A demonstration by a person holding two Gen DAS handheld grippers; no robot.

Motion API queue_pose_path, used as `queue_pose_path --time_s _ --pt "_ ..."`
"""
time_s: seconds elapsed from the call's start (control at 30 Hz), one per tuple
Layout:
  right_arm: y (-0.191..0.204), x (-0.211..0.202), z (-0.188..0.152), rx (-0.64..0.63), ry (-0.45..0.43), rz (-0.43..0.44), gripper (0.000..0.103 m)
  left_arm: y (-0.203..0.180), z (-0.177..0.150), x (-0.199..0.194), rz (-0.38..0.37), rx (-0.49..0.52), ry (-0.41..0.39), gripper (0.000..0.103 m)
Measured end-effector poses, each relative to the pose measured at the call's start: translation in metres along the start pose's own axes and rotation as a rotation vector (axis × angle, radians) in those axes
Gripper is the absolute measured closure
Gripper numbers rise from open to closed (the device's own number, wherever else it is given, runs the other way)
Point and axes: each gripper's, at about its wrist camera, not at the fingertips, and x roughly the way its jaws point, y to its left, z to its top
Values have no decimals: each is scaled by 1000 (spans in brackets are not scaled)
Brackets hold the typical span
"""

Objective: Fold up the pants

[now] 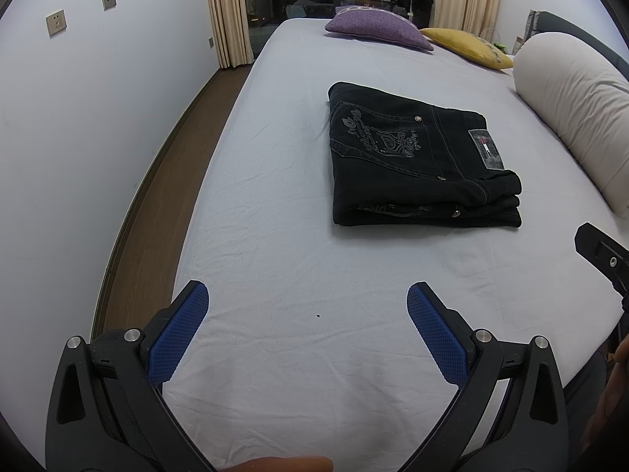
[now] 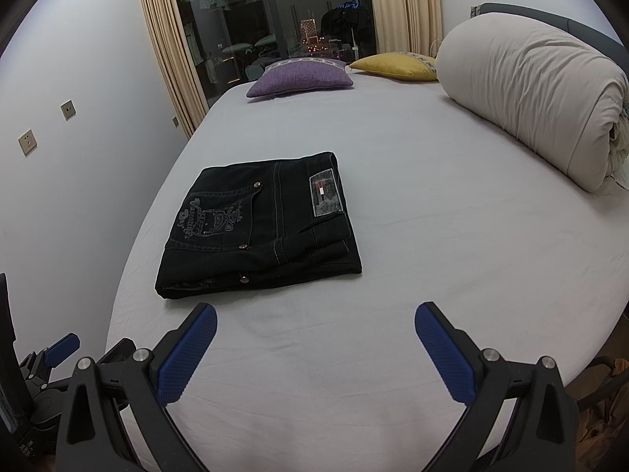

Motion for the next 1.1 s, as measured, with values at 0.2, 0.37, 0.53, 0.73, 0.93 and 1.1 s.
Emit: queue_pose_path --time_s 0.2,0.37,0.53,0.73,0.93,1.1 --pt "1 0 -3 -1 1 -1 0 0 0 0 -1 0 0 0" --pt "2 -1 -5 -1 1 -1 0 -2 -2 -1 0 -1 1 0" --pt "2 -1 -6 -1 3 0 0 -2 -2 -1 0 -1 1 0" --pt "3 -1 -7 -2 5 1 0 -2 -2 -1 -1 0 1 0" --pt "3 -1 -7 -2 6 0 0 -1 -2 -1 0 0 1 0" --pt "3 -1 -7 -3 6 0 0 -1 -2 -1 0 0 2 0"
